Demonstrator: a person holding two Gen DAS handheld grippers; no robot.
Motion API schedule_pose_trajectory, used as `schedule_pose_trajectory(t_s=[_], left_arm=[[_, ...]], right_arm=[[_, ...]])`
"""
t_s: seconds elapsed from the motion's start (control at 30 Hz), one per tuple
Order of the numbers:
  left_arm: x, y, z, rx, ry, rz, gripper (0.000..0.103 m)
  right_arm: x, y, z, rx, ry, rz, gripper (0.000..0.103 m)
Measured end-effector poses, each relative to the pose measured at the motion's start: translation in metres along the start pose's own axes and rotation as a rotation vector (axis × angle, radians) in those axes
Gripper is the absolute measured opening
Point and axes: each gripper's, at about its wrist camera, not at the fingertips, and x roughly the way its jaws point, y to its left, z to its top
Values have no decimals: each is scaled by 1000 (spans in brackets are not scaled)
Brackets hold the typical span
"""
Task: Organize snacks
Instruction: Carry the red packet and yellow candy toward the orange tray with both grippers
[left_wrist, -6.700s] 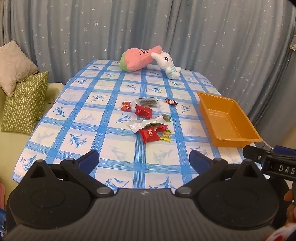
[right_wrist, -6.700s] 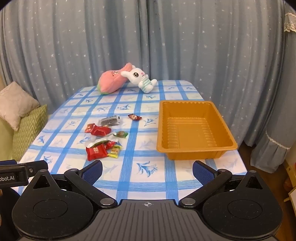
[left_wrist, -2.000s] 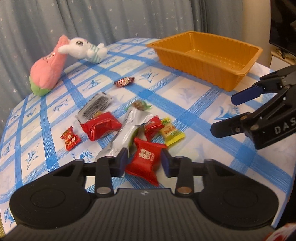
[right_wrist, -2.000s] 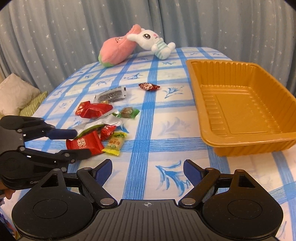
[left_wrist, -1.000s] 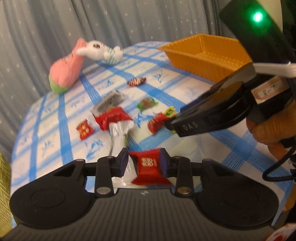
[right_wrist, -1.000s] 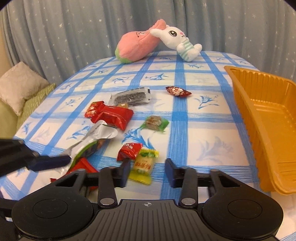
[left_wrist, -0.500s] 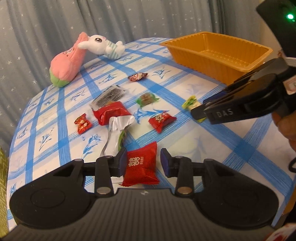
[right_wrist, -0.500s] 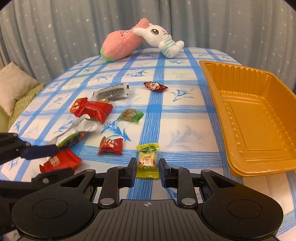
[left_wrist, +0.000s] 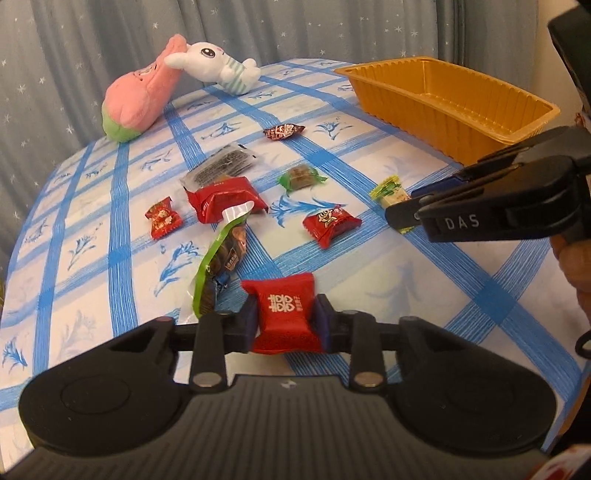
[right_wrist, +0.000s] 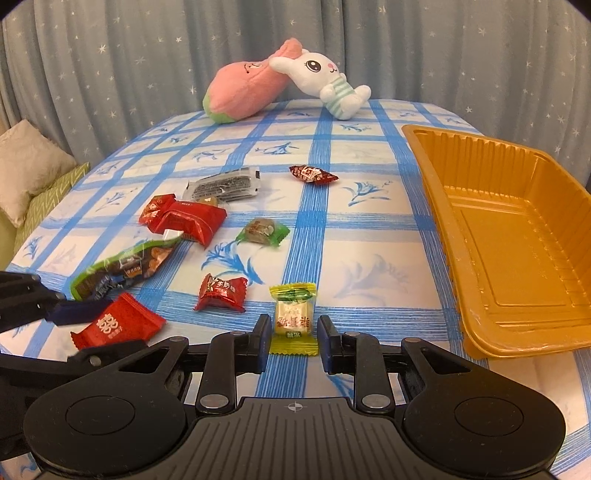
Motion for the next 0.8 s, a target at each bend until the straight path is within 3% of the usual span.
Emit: schedule_pose_trajectory(t_s=[0.17,0.2,0.23,0.57,0.63,0.67,0.7,0.73,0.8], left_arm=[[-6,0,3,-31,-5,-10,24],[-8,0,5,-39,-12,-12,24],[-10,-1,6,-44,-18,-10,24],[-23,-7,9,-100,-42,5,24],[-22,-5,8,-109,-44,13,24],[-21,-4,9,-114,-44,15,24],[-20,-2,9,-119,-43,17,24],[-19,-1,8,-125,-43,19,24],[-18,3,7,-138,-41,21,24]], right_arm=[[-5,1,1,1,-14,-1,22],[-7,1,2,-2,-20,1,6],[-10,2,3,-7,-25,-1,3],[-16,-4,-1,6,-24,-25,4],[-13,-8,-2,39,-9,-11,12],[-10,-11,-3,65,-4,3,31],[-8,-12,-3,89,-1,14,58],[-7,-14,-3,111,-7,25,63],[-5,-13,-1,130,-19,31,64]])
